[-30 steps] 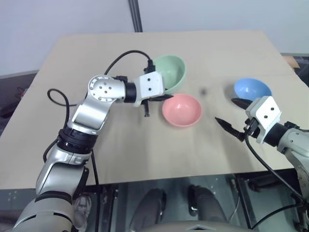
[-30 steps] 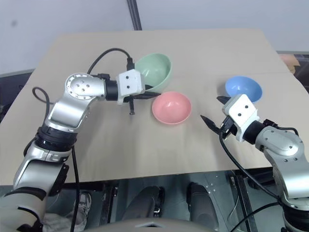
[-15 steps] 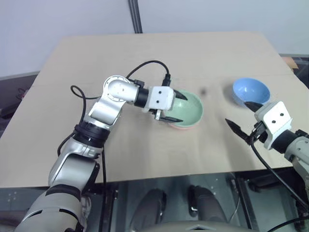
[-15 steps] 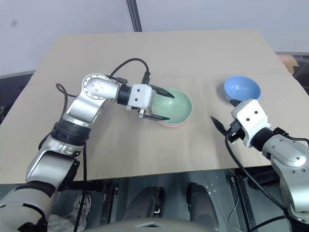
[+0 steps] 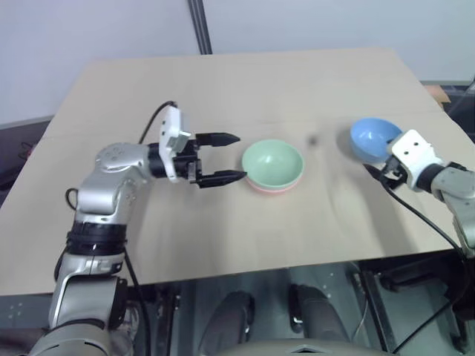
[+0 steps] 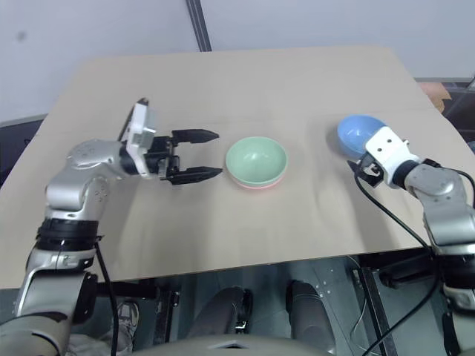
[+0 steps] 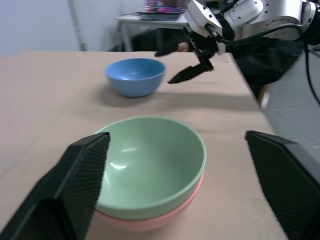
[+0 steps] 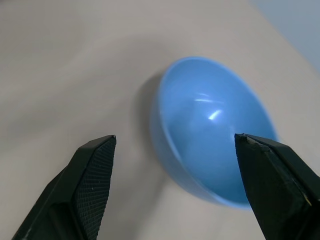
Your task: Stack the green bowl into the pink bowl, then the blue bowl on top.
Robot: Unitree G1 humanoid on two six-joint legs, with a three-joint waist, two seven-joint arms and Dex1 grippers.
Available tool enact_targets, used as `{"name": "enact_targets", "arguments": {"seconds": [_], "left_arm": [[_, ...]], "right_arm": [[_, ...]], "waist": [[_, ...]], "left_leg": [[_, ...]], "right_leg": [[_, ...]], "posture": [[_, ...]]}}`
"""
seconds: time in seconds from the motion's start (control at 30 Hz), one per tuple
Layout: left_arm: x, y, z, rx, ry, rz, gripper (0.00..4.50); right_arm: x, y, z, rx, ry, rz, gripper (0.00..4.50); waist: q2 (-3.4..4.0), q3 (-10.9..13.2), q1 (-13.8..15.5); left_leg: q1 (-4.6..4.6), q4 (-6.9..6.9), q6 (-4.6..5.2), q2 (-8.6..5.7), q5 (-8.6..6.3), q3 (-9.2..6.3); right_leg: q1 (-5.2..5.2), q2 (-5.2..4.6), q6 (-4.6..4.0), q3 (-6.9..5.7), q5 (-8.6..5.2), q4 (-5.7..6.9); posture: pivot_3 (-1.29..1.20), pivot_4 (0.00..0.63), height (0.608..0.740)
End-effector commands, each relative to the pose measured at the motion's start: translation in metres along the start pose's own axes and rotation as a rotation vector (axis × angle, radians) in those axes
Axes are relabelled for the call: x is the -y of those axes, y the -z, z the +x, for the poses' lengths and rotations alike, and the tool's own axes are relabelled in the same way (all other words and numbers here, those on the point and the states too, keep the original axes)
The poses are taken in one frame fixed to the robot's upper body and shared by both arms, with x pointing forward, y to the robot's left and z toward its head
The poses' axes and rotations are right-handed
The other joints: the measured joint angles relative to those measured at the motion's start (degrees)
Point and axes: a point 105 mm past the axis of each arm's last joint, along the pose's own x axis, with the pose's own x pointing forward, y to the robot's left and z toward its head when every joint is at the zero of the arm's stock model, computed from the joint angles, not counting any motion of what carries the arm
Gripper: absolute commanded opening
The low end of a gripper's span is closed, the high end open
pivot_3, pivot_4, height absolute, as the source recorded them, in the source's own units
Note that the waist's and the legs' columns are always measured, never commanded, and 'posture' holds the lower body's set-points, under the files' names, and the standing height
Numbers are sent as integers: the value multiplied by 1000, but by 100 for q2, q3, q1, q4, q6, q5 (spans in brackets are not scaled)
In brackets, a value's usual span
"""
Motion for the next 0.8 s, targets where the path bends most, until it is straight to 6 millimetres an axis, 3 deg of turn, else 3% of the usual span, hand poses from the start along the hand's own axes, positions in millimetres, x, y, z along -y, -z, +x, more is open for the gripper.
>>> {"name": "enact_targets", "arguments": {"seconds": [0.03,0.17,0.33,0.5,0.57,0.7,0.8], "left_arm": [[8,-14,-7,29,-14,51,4467],[15,-10,-9,18,-39,45,4500],[16,-9,-11,20,-83,57,4500],[17,-7,-10,28,-108,58,4500],[13,-4,-13,33,-145,47,4500],[4,6,-19,27,-205,26,4500],[-3,12,-22,17,-236,24,4500]], "right_arm": [[5,-2,10,5,-24,-44,3990],[8,0,21,-2,-39,-41,2804],[11,-1,27,0,-53,-70,242],[14,-14,25,33,-49,-137,74],[3,-49,14,175,-124,-108,74],[-44,-129,-23,476,-364,-71,74],[-74,-158,-36,555,-465,-102,74]], "waist": [[-2,1,8],[-1,1,2],[-1,1,-4],[-1,1,-5],[1,2,-4],[4,3,-33],[3,3,-9]], "left_leg": [[-1,1,-11,-1,6,-2],[-3,-1,-17,-1,9,-2],[-2,-5,-18,0,9,0],[0,-6,-17,0,9,1],[-1,-6,-17,0,9,1],[-9,-12,-17,7,8,2],[-6,-15,2,15,-6,-4]], "right_leg": [[0,-1,0,0,0,-3],[-1,-12,-1,14,1,-6],[-3,-11,-2,23,1,-6],[-3,-11,-2,24,2,-5],[-4,-11,-2,25,2,-5],[-20,-7,-2,30,2,-3],[-19,-2,-2,23,2,-3]], "posture": [[0,150,740],[0,150,740],[0,150,740],[0,150,740],[0,150,740],[0,150,740],[0,150,740]]}}
